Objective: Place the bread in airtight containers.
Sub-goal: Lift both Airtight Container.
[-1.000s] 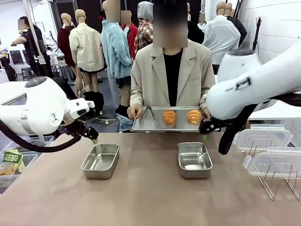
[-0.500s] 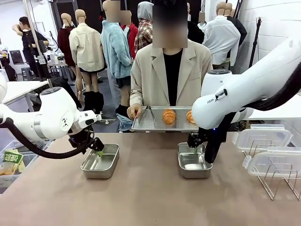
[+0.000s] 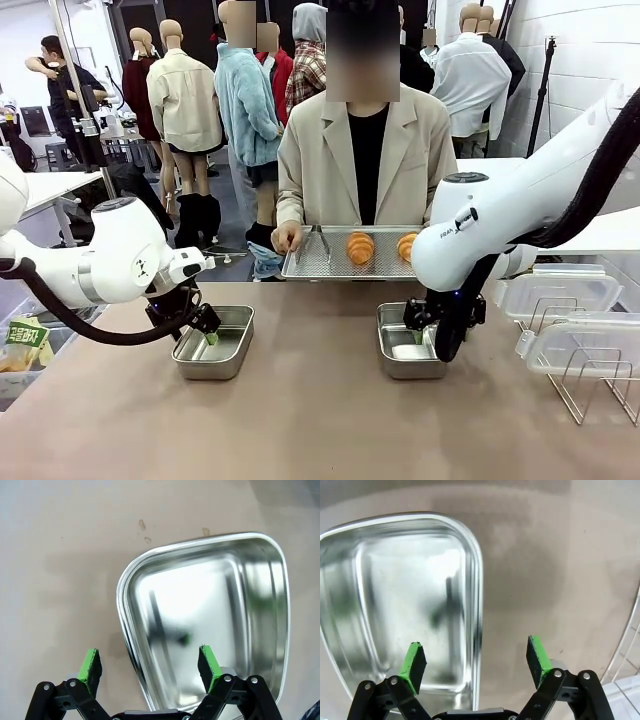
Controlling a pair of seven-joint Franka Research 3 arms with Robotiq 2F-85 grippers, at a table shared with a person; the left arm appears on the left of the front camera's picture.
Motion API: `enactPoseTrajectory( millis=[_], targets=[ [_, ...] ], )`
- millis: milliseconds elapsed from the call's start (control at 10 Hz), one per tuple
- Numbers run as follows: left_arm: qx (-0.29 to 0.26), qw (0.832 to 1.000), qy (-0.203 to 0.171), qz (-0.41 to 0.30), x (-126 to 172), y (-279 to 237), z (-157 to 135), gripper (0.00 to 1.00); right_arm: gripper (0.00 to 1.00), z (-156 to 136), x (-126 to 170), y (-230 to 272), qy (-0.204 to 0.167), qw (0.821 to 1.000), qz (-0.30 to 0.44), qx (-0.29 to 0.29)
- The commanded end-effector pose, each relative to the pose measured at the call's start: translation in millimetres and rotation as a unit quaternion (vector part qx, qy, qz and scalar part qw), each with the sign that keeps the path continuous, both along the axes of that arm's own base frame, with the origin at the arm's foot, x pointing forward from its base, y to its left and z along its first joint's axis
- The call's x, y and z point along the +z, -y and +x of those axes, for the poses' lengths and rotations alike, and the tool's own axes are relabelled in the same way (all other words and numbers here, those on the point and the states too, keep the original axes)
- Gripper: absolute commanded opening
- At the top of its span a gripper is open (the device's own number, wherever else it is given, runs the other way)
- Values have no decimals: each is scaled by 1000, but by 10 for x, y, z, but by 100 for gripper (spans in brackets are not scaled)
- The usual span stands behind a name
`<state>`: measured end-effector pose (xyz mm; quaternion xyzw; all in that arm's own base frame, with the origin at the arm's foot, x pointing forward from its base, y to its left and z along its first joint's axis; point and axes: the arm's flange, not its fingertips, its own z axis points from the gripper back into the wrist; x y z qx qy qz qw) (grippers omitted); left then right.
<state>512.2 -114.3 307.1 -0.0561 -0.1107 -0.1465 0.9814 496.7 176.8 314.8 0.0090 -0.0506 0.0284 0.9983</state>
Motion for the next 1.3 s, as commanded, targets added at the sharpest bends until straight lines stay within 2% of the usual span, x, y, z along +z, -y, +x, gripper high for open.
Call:
enactPoseTrajectory(
  millis=[0, 400, 500, 1100, 1200],
  targets=[
    [12, 1000, -22, -10, -34, 21, 33, 84, 88, -5, -87, -42, 7, 1000, 1, -17],
    [11, 1000, -26, -10, 11, 29, 23, 7, 8, 21, -53, -39, 20, 999, 3, -35],
    [9, 1000, -26, -11, 24, 31, 21, 0, 0, 26, -46, -38, 20, 999, 4, -39],
    [-5, 999, -33, -7, 74, 68, -17, 0, 0, 60, -25, -59, 24, 997, -16, -67],
    [0, 999, -33, -6, 71, 61, -17, 0, 0, 110, -27, -110, 16, 997, -55, -55]
  ],
)
